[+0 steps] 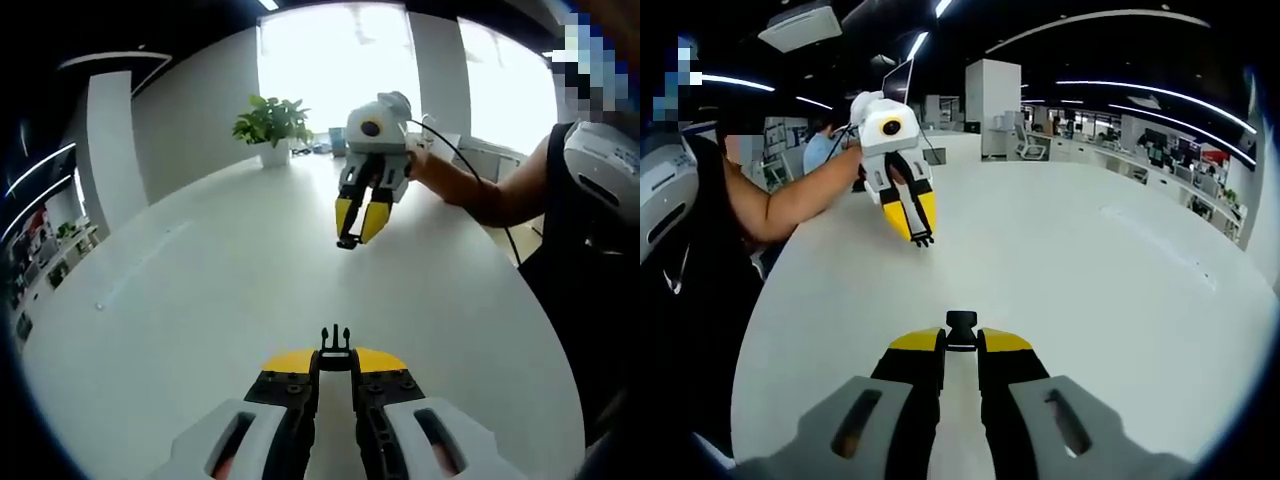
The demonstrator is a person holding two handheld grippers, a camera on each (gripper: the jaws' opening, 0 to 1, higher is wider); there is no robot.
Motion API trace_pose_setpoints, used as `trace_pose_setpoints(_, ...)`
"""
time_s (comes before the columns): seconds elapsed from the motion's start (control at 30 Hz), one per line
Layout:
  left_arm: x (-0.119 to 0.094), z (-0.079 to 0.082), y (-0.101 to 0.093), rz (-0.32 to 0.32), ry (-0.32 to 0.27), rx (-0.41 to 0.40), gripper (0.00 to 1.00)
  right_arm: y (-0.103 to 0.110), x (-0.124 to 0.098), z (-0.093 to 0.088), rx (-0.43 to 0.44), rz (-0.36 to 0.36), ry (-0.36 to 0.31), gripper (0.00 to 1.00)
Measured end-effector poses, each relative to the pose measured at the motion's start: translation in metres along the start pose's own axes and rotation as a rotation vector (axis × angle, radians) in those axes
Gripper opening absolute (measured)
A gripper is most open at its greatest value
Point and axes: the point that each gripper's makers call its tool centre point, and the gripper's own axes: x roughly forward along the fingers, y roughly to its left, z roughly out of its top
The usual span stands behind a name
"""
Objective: Snap the two parts of the plastic buckle together until the buckle closes and remains connected.
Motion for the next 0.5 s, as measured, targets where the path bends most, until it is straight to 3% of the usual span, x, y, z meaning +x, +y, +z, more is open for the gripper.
trace_pose_setpoints(0.5,0.0051,-0.0016,-0.0029,-0.035,0.006,-0.023,0.11,0.0064,0.0027,-0.005,-0.01,0.034,0.02,0.13)
